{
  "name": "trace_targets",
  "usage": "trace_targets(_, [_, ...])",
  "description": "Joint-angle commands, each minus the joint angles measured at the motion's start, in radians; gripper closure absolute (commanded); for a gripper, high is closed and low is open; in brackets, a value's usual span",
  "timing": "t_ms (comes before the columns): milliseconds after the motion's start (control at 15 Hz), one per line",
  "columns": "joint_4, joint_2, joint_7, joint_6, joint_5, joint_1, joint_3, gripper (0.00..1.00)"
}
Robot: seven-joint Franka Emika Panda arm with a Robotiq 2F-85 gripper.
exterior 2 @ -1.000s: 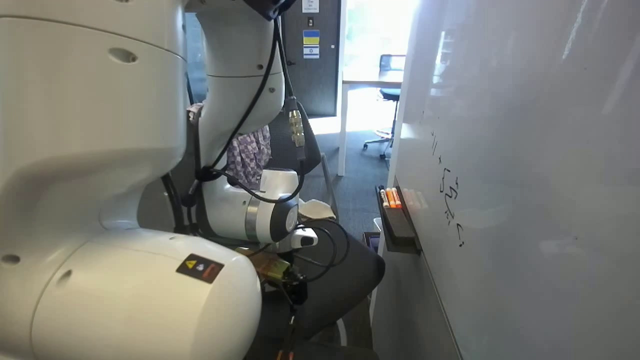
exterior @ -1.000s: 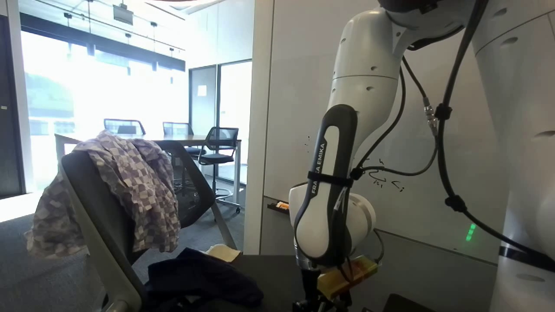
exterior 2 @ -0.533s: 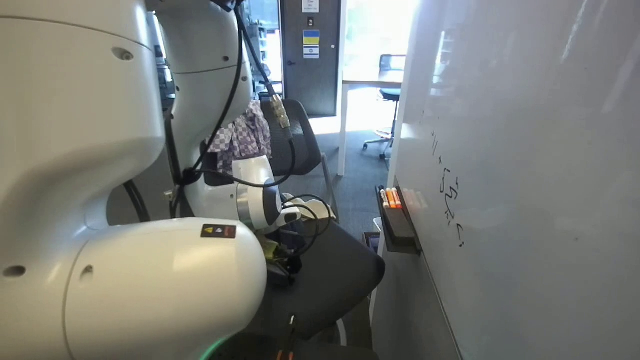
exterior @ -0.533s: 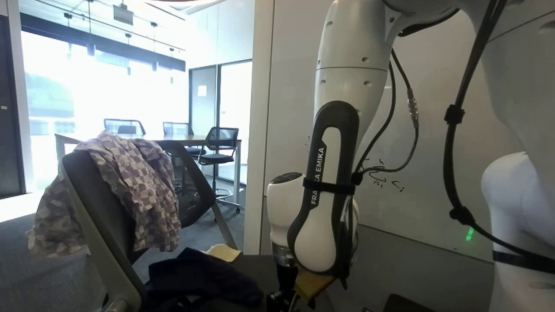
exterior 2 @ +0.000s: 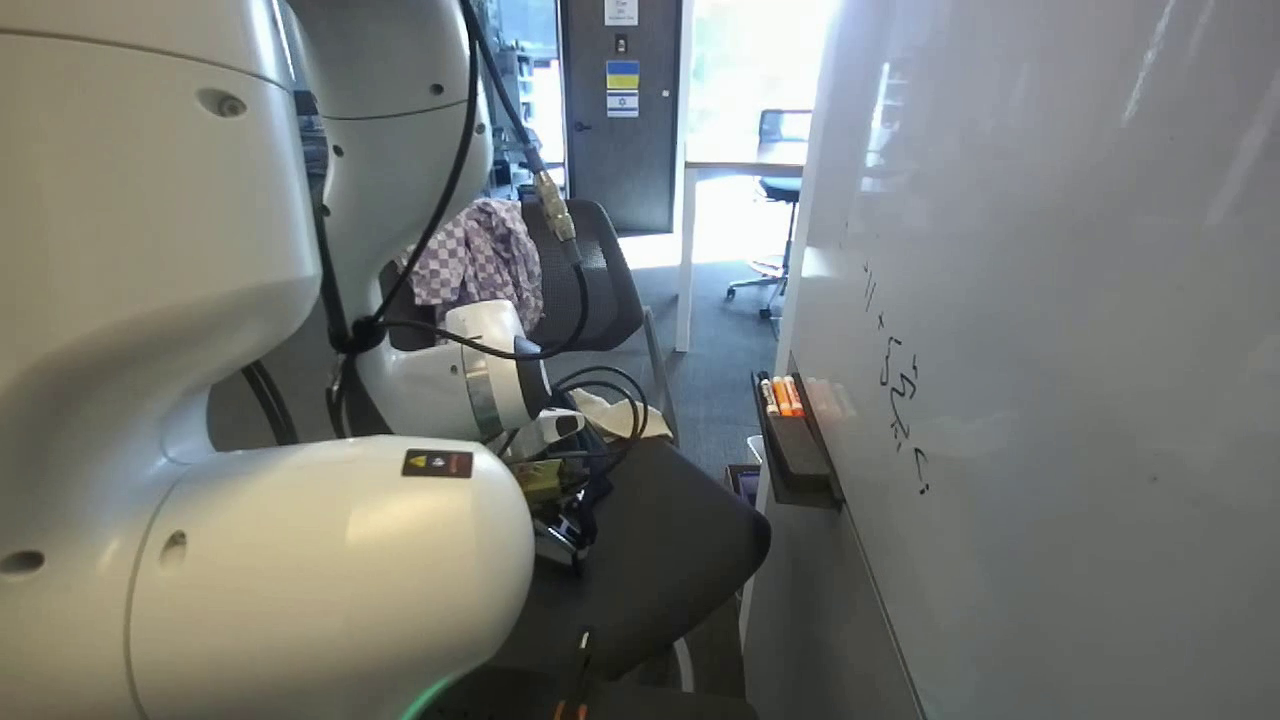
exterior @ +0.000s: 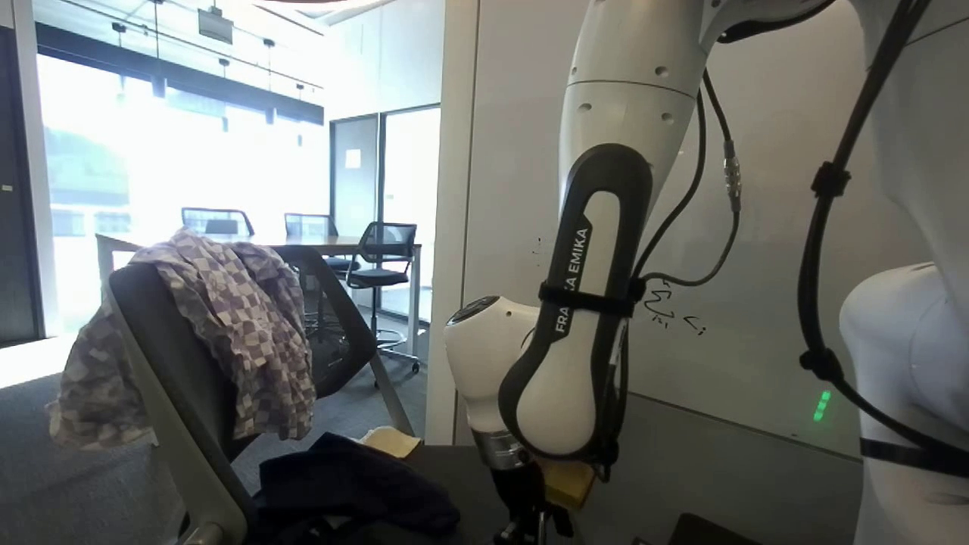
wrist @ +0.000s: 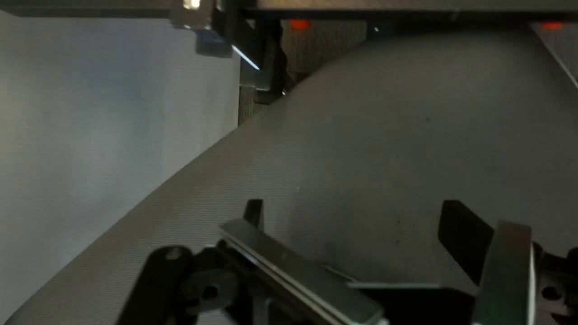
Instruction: Erase the writings on the white board using the eraser
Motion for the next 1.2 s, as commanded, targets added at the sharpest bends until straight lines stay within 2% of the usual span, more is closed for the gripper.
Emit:
trace_targets(0, [0.002,-0.068,-0.148,-0.114,-0.102,-0.122,0.085,0.00])
trace_targets(200, [-0.018,-0.087,-0.268,-0.143,-0.164,-0.196,0.143,0.00])
trace_targets(467, [0.009,-0.051,-0.456,-0.139,-0.173,-0.258,0.219,0.00])
trace_targets(800, [0.083,-0.013,-0.656,-0.164,-0.158,-0.266,0.318,0.00])
trace_targets(1133, [0.174,0.039,-0.891,-0.153,-0.185,-0.291,0.363,0.00])
